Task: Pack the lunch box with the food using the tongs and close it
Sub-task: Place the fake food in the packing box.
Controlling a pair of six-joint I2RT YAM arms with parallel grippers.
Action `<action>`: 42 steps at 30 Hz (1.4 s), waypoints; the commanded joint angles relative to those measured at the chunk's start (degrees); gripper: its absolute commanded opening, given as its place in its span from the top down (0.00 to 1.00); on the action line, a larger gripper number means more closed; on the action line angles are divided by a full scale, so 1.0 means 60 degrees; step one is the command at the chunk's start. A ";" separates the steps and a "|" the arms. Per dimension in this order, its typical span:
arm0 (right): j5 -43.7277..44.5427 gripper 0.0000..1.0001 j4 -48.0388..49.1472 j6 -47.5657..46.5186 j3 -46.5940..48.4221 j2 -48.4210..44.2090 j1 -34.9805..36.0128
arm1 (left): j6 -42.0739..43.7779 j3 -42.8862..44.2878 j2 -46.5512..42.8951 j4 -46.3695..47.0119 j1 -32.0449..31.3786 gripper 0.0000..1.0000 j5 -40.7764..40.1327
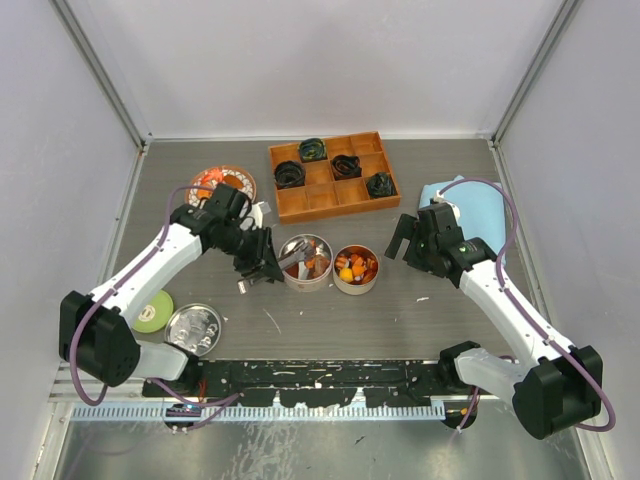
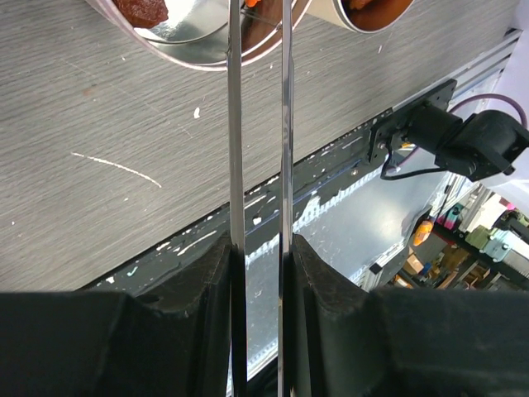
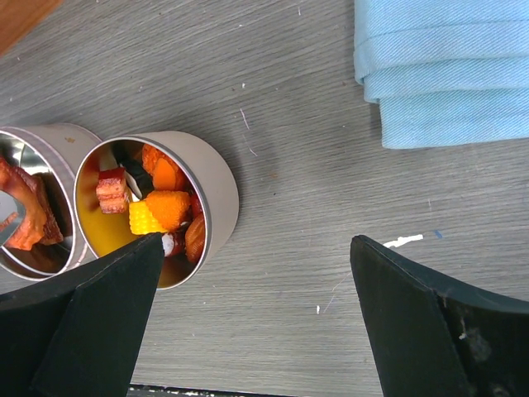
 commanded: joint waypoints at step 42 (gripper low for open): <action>0.0081 0.00 0.0218 0.0055 0.0152 -0.0197 -0.0040 | 0.0576 0.1189 0.0179 -0.0875 -0.0120 0.66 -0.0922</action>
